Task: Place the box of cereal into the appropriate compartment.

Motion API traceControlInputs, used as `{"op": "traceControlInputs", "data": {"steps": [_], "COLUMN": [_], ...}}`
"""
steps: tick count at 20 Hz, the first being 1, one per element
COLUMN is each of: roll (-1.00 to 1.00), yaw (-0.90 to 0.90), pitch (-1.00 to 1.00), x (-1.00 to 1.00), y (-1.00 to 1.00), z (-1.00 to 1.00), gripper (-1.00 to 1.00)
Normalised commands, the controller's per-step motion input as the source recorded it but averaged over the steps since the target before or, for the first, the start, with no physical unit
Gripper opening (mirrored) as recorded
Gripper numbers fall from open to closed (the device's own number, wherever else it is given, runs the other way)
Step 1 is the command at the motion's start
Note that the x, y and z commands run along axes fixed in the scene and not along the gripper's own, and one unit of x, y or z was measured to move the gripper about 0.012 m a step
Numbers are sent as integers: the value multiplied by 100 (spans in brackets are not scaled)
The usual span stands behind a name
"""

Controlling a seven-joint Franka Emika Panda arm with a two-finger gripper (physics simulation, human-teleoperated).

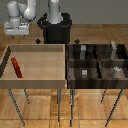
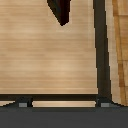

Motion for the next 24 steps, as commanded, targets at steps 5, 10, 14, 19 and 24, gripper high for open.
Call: {"op": "traceControlInputs", "data": {"steps": [5,10,14,19,24], "roll": [0,0,0,0,0], "yaw": [0,0,0,0,0], "pitch": [0,0,0,0,0], "x": [5,100,100,80,0], "y": [-60,0,0,4,40], "z": [0,0,0,0,0], "gripper": [100,100,100,100,100]}}
